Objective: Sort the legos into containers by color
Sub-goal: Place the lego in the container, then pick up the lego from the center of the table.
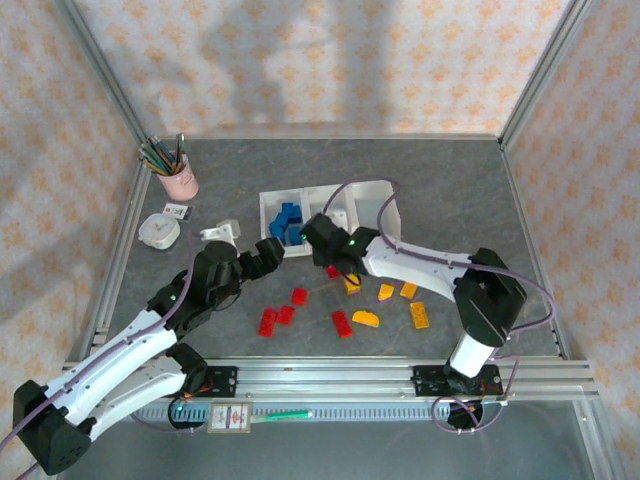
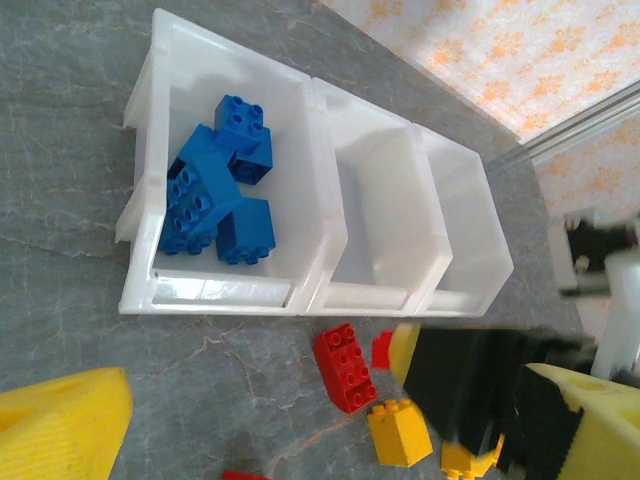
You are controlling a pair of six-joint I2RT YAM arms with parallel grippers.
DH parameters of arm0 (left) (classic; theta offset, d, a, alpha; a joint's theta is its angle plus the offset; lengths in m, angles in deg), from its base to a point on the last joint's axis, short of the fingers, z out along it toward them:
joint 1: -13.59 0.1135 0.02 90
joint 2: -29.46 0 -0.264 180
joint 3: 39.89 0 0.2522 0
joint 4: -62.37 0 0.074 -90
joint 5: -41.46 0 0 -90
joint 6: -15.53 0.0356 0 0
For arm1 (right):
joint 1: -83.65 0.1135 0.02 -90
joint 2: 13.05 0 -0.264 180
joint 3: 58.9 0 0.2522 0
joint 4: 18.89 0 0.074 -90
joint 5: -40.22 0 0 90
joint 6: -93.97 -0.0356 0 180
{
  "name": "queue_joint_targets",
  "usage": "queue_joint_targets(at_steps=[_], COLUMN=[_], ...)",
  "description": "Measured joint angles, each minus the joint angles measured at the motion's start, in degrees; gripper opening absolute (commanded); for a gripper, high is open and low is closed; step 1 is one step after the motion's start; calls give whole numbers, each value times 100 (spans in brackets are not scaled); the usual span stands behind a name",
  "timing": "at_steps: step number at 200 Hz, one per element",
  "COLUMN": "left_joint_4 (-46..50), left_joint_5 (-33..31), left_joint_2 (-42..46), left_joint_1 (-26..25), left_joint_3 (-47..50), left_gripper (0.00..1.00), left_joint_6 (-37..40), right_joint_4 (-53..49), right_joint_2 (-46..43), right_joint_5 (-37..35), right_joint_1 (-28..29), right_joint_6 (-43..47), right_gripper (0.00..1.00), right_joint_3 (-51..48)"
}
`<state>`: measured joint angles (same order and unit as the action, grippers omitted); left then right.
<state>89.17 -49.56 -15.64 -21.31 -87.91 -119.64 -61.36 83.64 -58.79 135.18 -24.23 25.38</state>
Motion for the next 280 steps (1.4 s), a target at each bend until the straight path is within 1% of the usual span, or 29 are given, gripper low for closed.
queue_joint_targets(at_steps=[30, 69, 109, 155, 174, 218, 232, 280], left_joint_4=[-15, -35, -111, -203, -208, -208, -208, -197], left_joint_5=[-85, -199, -251, -243, -236, -181, -140, 59], left_joint_2=[-284, -614, -697, -752, -754, -754, -750, -634], left_joint_1=[0, 17, 238, 411, 431, 431, 431, 431], left_joint_3=[-192, -348, -393, -393, -393, -393, -393, -393], left_gripper=[99, 99, 99, 99, 99, 99, 99, 99], left_joint_6=[125, 310, 330, 374, 424, 476, 476, 463], right_joint_4=[120, 435, 452, 448, 452, 437, 450, 522], right_joint_2=[118, 1008, 2002, 2610, 2616, 2496, 2212, 758], right_joint_5=[-2, 173, 210, 260, 284, 317, 367, 439], right_joint_1=[-586, -1043, -1259, -1283, -1285, -1283, -1283, -1174], right_joint_6=[330, 804, 1102, 1434, 1502, 1543, 1534, 1366], right_gripper=[44, 45, 45, 57, 60, 58, 58, 59], right_joint_3=[428, 1397, 2258, 2863, 2883, 2798, 2520, 1123])
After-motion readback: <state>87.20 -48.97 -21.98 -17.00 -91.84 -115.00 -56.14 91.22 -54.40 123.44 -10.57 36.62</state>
